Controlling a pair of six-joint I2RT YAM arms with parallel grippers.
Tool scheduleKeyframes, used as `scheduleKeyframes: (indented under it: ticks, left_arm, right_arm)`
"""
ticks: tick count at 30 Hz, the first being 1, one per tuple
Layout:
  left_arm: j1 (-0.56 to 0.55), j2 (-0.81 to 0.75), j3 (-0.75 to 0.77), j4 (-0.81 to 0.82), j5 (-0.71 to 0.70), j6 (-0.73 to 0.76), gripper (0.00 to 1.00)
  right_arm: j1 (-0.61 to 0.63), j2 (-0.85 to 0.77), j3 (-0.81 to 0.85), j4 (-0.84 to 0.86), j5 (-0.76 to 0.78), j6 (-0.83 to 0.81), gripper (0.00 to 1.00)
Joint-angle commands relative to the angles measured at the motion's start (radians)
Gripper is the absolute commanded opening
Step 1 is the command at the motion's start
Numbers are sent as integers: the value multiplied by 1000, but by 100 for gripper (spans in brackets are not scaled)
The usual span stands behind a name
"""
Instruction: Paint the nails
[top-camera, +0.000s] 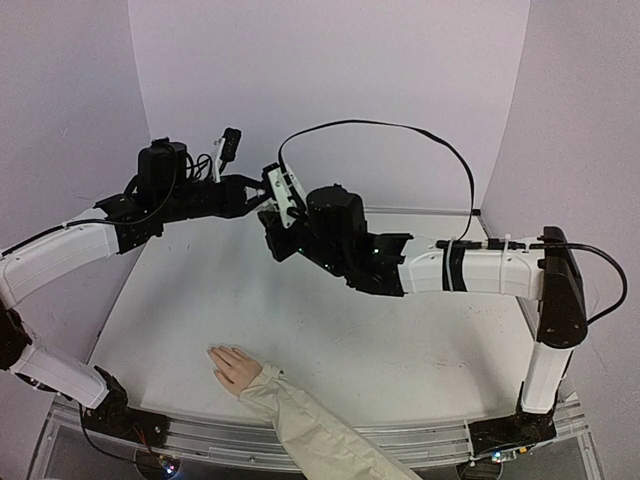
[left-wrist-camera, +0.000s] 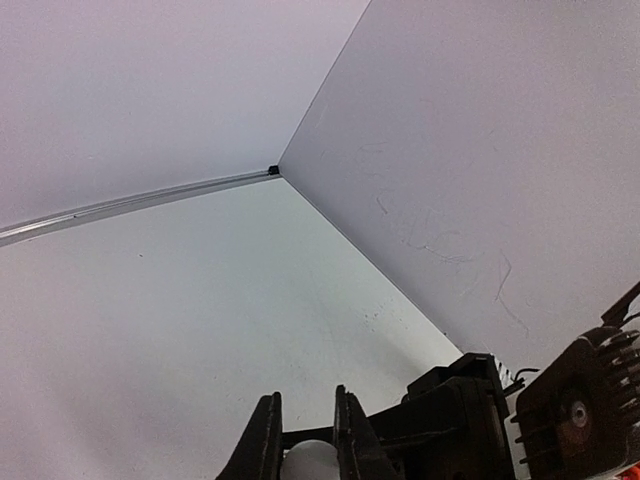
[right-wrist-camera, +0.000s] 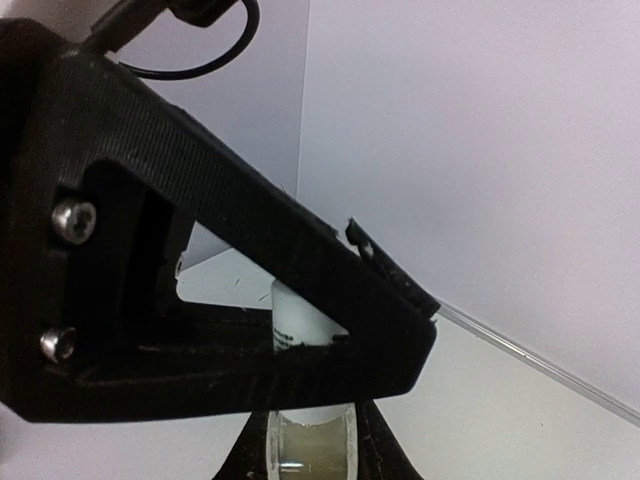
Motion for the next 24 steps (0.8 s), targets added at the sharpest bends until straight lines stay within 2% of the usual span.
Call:
scheduleKeyframes:
  ticks: [1,3,5,7,9,12,14,16,19,21,23,24]
  left_arm:
    - [-11,20,56,23,166,53,7]
    - [-10,29,56,23,279,103,2]
    - [-10,40,58,24,431,163,0]
    - [-10,51,63,23,600,219,0]
    - [-10,69,78,23,785,263,0]
    - [-13,122,138,23,977,290,0]
    - [-13,172,186,23,1058,294,0]
    - [-12,201,221,23,1059,296,0]
    - [8,219,246,24,987,288,0]
    - [28,209,230,23,881,273,0]
    - [50,187,198,24,706,245,13]
    - [66,170,175,23,645,220,23]
  right_arm:
    - [-13,-51,33,64,-141,-5,0]
    - [-44,-86,11,69,-318,1,0]
    - [-108,-121,-9,72,-624,34,0]
    - [-187,-146,-34,122,-1025,130,0]
    - [-249,-156,-69,270,-1371,276,0]
    - [-278,-135,-60,507,-1682,517,0]
    - [-279,-140,-54,520,-1744,562,0]
    - [-295,-164,-78,519,-1720,557,0]
    - [-356,-195,-140,519,-1631,556,0]
    - [-396,-213,-192,517,-1565,552,0]
    - [-431,-235,-251,514,-1478,541,0]
    - [-441,-246,-269,493,-1423,514,0]
